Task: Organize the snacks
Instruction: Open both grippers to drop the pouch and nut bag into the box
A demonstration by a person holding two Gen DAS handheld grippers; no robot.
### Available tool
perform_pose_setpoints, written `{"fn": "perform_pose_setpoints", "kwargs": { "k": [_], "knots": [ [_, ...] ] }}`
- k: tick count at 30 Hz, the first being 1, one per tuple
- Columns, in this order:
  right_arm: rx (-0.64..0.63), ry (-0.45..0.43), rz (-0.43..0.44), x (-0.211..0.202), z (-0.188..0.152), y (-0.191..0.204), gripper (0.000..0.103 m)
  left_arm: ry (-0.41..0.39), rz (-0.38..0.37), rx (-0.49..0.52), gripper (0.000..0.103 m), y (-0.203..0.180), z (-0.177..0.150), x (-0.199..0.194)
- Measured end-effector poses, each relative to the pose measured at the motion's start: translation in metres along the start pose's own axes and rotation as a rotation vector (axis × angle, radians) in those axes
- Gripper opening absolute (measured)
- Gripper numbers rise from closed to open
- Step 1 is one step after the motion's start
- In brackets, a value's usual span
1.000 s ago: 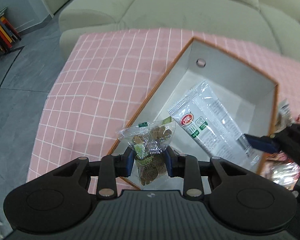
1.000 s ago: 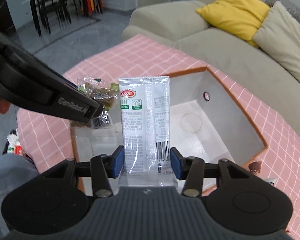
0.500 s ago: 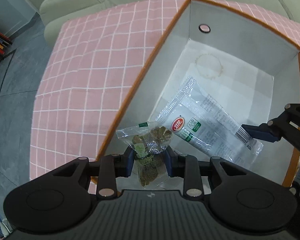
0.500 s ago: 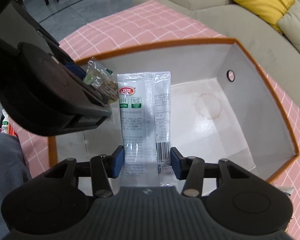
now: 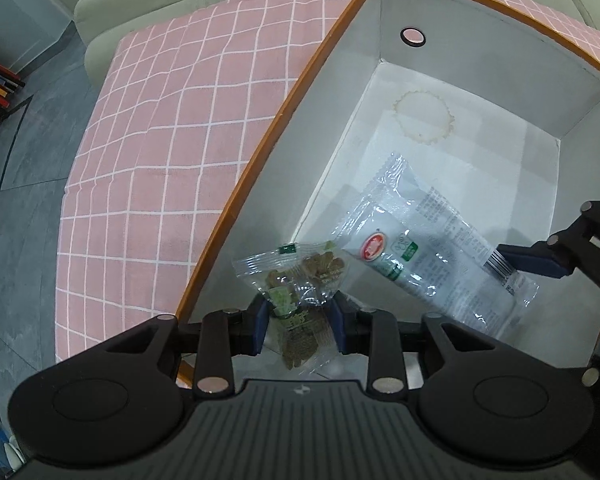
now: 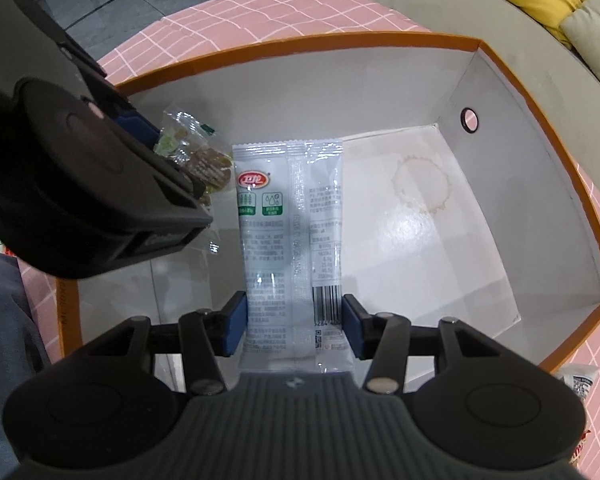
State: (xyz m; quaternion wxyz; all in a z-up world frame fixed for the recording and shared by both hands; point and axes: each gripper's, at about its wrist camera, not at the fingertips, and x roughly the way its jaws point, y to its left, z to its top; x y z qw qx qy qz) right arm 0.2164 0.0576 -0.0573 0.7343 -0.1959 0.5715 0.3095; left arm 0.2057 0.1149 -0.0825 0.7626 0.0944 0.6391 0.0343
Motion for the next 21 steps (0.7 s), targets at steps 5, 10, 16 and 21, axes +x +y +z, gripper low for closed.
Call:
{"fn": "perform_pose_setpoints", "kwargs": {
  "k": [5, 10, 16, 21],
  "knots": [
    [0.011, -0.012, -0.022, -0.007, 0.001, -0.003, 0.062, -0.037, 0.002, 0.006, 0.044, 0.001, -0.003, -0.012],
    [0.034, -0.056, -0.030, -0.023, -0.003, -0.007, 0.069, -0.088, -0.018, -0.012, 0.050, 0.005, -0.008, -0.033],
    [0.095, -0.168, -0.040, -0.059, -0.023, -0.014, 0.071, -0.198, -0.054, -0.087, 0.051, 0.012, -0.021, -0.064],
    [0.166, -0.261, -0.056, -0.087, -0.042, -0.021, 0.071, -0.287, -0.091, -0.138, 0.052, 0.013, -0.034, -0.086]
  ]
}}
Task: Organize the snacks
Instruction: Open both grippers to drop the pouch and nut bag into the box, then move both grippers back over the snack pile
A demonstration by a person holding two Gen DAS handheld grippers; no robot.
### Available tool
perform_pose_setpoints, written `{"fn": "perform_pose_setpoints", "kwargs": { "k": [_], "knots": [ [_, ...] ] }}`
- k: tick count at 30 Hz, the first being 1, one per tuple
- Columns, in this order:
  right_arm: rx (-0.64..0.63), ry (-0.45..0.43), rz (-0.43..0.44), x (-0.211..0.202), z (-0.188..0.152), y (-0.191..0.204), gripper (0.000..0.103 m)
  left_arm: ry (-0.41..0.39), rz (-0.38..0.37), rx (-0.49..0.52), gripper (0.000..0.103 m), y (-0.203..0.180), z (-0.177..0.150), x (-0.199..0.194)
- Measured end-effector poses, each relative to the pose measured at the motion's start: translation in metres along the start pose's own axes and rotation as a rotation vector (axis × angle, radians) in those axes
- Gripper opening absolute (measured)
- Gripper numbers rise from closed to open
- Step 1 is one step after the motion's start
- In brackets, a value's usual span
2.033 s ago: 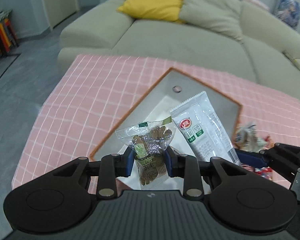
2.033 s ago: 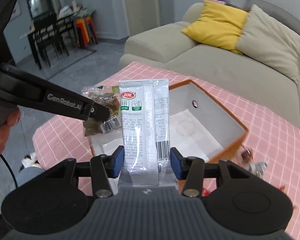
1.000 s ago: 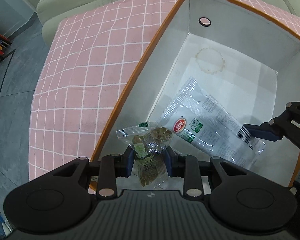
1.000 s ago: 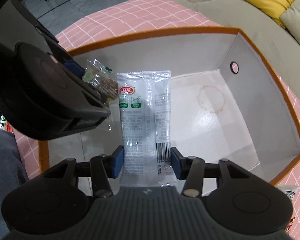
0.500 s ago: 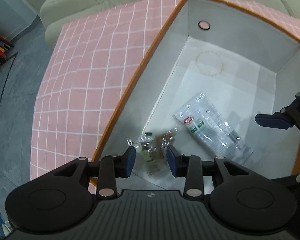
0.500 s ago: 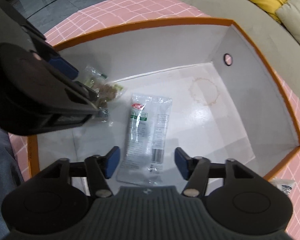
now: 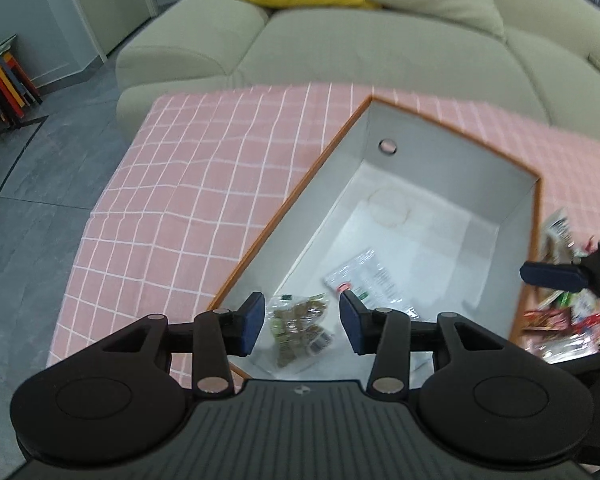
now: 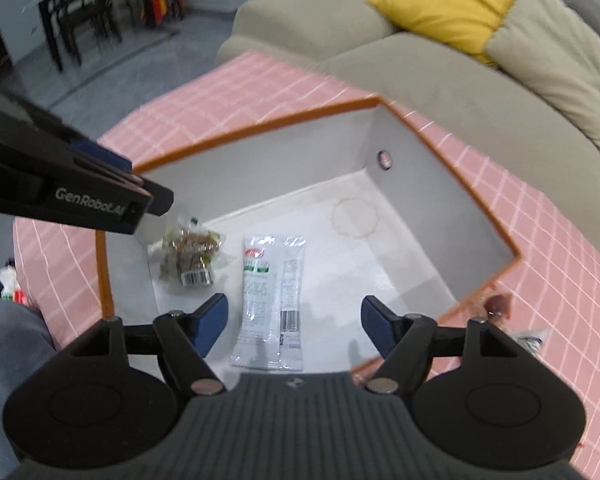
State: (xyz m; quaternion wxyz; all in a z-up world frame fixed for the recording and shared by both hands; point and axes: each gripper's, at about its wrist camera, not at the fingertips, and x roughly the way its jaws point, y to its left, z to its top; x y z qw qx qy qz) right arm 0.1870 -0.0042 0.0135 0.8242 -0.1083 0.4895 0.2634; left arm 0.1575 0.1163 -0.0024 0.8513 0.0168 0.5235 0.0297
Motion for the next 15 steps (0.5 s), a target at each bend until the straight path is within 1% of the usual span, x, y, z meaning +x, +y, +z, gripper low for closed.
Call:
{"fn": "perform_pose_setpoints", "kwargs": {
  "k": [5, 8, 9, 12, 15],
  "knots": [
    [0.058, -0.082, -0.017, -0.037, -0.016, -0.008, 0.071, -0.071, -0.034, -0.017, 0.051, -0.008, -0.014, -0.023],
    [0.088, -0.131, -0.036, -0.055, -0.030, -0.011, 0.071, -0.116, -0.067, -0.022, 0.052, -0.015, -0.023, -0.037],
    [0.100, -0.145, -0.041, -0.060, -0.035, -0.012, 0.071, -0.135, -0.079, -0.028, 0.051, -0.018, -0.026, -0.041],
    [0.137, -0.182, -0.062, -0.077, -0.051, -0.017, 0.077, -0.176, -0.120, -0.037, 0.051, -0.028, -0.035, -0.053],
    [0.182, -0.198, -0.060, -0.088, -0.067, -0.024, 0.077, -0.203, -0.153, -0.025, 0.051, -0.041, -0.045, -0.063]
  ]
}}
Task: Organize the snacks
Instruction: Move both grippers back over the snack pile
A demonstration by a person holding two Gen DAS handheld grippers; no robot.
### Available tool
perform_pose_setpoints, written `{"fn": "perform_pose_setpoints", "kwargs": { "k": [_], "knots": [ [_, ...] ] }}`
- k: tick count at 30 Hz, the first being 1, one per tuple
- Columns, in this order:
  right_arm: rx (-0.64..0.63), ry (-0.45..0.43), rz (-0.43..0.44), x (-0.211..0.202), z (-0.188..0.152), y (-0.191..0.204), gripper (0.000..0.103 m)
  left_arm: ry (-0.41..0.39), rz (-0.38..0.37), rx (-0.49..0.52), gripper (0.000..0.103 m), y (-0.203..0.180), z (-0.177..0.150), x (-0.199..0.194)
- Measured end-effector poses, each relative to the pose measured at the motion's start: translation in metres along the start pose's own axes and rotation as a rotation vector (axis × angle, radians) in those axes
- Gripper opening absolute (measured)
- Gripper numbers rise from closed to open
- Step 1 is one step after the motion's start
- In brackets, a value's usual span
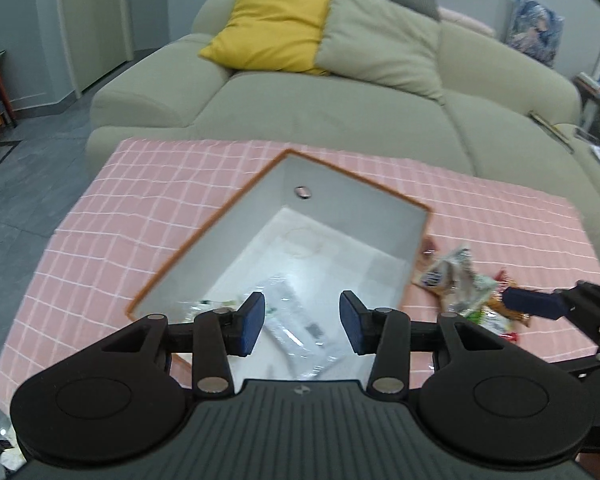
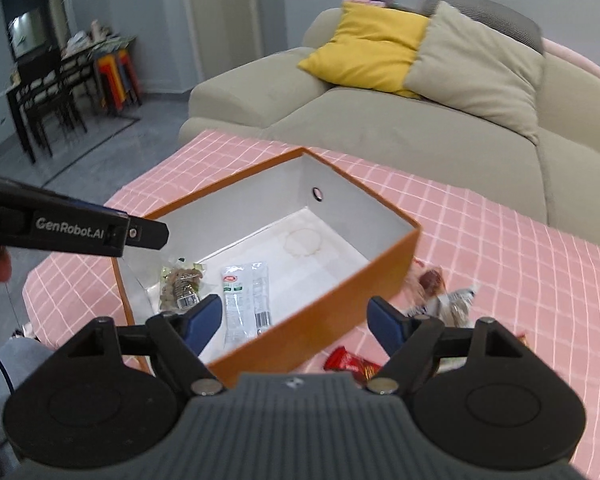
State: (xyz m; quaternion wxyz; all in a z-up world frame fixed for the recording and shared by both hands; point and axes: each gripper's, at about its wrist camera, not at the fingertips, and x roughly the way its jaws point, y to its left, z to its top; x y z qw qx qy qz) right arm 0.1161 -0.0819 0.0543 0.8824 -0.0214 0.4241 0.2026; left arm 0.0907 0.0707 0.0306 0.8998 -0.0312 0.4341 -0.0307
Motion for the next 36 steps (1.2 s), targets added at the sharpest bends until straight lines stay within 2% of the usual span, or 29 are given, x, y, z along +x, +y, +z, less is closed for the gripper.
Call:
{"fn": "perform_pose_setpoints", "kwargs": {
  "k": [7, 13, 19, 25, 30, 32, 34, 36],
  "knots": [
    [0.054, -0.038, -0.052, -0.027, -0.035, -0.020, 0.077, -0.020, -0.051, 0.034, 0.051, -0.030, -0.018, -0.011],
    [0.102, 0.002, -0.098, -0.036, -0.070, -0.041, 0.077, 0.006, -0.116, 0.014, 0.051, -0.048, -0.031, -0.006],
    [0.167, 0.023, -0.156, -0.043, -0.103, -0.069, 0.076, 0.042, -0.159, 0.038, 0.051, -0.071, -0.045, 0.004],
    [0.232, 0.090, -0.199, -0.041, -0.132, -0.094, 0.076, 0.094, -0.215, 0.062, 0.051, -0.092, -0.065, 0.028],
    [0.236, 0.140, -0.221, -0.032, -0.148, -0.106, 0.076, 0.163, -0.246, 0.078, 0.051, -0.109, -0.084, 0.053],
    [0.223, 0.150, -0.224, -0.029, -0.150, -0.109, 0.076, 0.173, -0.266, 0.119, 0.052, -0.117, -0.089, 0.062],
    [0.199, 0.169, -0.231, -0.022, -0.151, -0.113, 0.076, 0.197, -0.294, 0.172, 0.057, -0.125, -0.093, 0.075],
    [0.174, 0.195, -0.236, -0.012, -0.149, -0.114, 0.076, 0.226, -0.289, 0.215, 0.057, -0.131, -0.097, 0.089]
  ]
}}
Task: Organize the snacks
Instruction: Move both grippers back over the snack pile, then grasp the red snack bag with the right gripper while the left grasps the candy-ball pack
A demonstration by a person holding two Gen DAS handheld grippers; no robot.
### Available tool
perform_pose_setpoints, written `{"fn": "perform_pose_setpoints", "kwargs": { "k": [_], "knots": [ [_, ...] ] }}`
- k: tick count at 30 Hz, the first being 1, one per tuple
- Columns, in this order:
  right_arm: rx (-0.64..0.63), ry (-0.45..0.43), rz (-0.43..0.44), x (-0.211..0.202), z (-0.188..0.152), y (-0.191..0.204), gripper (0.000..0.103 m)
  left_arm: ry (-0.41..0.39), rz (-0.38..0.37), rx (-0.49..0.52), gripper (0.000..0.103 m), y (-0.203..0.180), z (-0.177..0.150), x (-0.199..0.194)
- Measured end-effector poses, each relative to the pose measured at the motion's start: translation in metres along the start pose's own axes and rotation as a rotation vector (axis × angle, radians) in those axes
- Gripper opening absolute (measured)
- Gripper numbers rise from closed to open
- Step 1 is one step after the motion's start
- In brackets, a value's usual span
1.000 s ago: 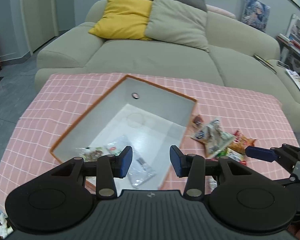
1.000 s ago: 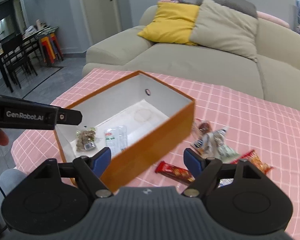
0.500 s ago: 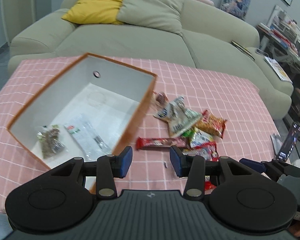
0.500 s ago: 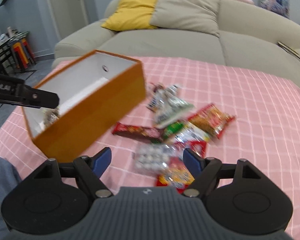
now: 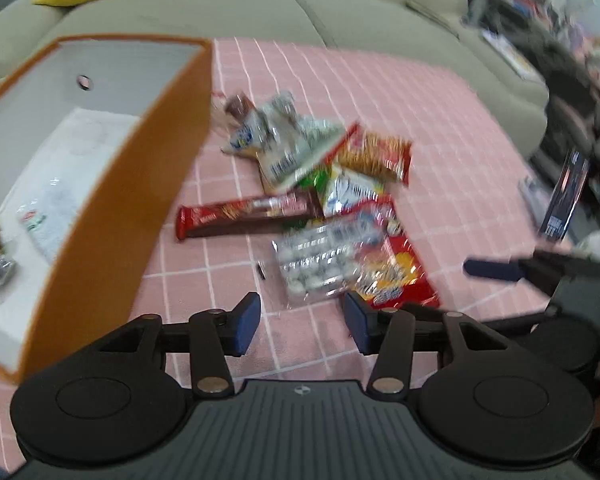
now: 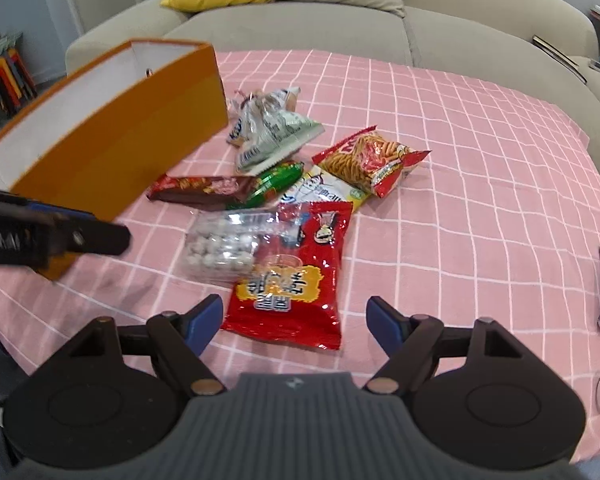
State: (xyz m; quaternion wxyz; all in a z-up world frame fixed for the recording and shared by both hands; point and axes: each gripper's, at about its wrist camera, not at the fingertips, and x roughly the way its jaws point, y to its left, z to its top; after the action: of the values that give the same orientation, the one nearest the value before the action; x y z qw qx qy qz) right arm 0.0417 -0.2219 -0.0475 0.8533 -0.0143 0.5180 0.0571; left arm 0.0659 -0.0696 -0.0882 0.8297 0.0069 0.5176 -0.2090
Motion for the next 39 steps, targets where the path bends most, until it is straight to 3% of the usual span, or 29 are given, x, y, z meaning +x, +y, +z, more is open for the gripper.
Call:
{"fn": "perform_pose_setpoints", "kwargs": {
  "k": [6, 17, 18, 19, 21, 23, 28, 30, 34, 35, 37, 39],
  "knots": [
    [-0.046, 0.014, 0.000, 0.020, 0.010, 0.001, 0.065, 0.074, 0.009, -0.007, 0.057, 0.006, 0.004, 0.032],
    [-0.136, 0.026, 0.021, 0.045, 0.023, 0.001, 0.019, 0.126, 0.017, 0.081, 0.059, -0.003, 0.013, 0.061],
    [-0.138, 0.029, 0.030, 0.046, 0.025, 0.000, 0.014, 0.133, 0.003, 0.078, 0.056, -0.002, 0.013, 0.063],
    [-0.139, 0.030, 0.034, 0.048, 0.027, 0.000, 0.013, 0.139, -0.017, 0.069, 0.042, -0.001, 0.013, 0.064],
    [-0.150, 0.025, 0.040, 0.050, 0.031, 0.003, 0.013, 0.144, -0.028, 0.048, 0.033, 0.000, 0.011, 0.062],
    [-0.171, 0.015, 0.039, 0.052, 0.033, 0.008, 0.013, 0.150, -0.025, 0.039, 0.014, 0.001, 0.008, 0.059],
    [-0.169, 0.004, 0.071, 0.059, 0.039, 0.013, 0.013, 0.167, -0.046, -0.024, 0.010, 0.012, 0.000, 0.048],
    [-0.160, 0.006, 0.069, 0.060, 0.041, 0.015, 0.013, 0.147, -0.030, -0.024, 0.014, 0.013, -0.001, 0.042],
    [-0.118, -0.006, 0.059, 0.056, 0.039, 0.012, 0.020, 0.087, 0.015, 0.053, 0.058, 0.011, 0.008, 0.035],
    [-0.106, -0.009, 0.053, 0.054, 0.038, 0.009, 0.023, 0.072, 0.022, 0.092, 0.064, 0.008, 0.011, 0.035],
    [-0.073, -0.016, 0.038, 0.049, 0.037, 0.003, 0.040, 0.056, 0.033, 0.172, 0.071, 0.001, 0.017, 0.034],
    [-0.038, -0.009, 0.030, 0.047, 0.034, -0.004, 0.047, 0.064, 0.035, 0.253, 0.078, -0.005, 0.023, 0.038]
  ]
}}
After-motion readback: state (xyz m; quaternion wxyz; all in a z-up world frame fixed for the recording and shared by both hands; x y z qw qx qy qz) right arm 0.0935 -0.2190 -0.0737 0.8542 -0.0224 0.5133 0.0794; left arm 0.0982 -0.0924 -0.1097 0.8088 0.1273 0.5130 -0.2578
